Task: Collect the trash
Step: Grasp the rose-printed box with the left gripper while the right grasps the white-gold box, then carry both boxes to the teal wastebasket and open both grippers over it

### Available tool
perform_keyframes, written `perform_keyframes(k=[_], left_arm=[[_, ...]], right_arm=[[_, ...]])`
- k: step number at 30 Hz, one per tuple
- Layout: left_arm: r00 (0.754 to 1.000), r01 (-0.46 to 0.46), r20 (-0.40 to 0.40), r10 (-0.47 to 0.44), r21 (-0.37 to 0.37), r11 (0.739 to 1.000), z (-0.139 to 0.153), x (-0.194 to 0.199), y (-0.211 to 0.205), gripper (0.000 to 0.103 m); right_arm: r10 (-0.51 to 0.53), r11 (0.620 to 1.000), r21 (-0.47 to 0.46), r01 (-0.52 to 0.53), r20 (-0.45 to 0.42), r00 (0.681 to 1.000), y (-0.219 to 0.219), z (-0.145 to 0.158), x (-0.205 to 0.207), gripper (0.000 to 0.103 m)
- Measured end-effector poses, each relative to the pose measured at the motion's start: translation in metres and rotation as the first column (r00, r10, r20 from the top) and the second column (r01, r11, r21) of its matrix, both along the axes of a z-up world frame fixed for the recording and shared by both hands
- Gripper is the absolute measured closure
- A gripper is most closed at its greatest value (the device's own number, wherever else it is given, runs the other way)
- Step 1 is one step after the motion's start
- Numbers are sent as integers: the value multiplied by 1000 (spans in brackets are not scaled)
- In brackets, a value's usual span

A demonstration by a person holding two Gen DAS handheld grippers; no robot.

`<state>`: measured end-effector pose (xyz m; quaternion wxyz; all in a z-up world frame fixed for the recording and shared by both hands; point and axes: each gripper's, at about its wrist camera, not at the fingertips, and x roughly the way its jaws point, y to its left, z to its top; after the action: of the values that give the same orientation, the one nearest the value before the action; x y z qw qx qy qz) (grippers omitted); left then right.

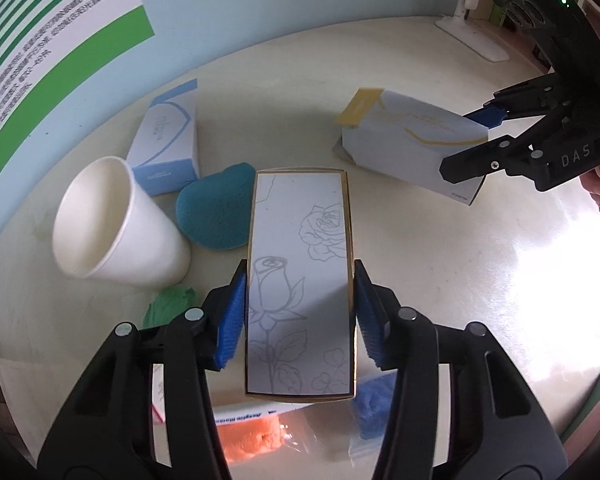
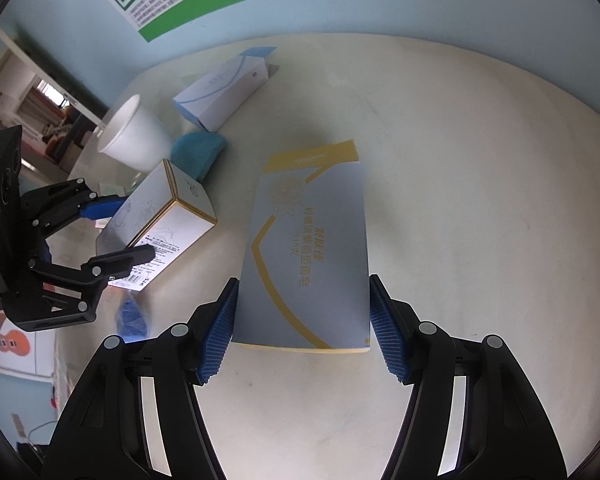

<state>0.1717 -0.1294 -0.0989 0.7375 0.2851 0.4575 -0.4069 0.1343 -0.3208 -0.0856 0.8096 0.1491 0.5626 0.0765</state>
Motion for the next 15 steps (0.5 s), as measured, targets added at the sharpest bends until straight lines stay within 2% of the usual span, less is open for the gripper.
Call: perform_keyframes(k=[15], left_arm=[[988,-92,116,98,-59,994,61,-40,34,56]], right_arm=[[70,997,-24,-68,107,992,18,62,-22,40]])
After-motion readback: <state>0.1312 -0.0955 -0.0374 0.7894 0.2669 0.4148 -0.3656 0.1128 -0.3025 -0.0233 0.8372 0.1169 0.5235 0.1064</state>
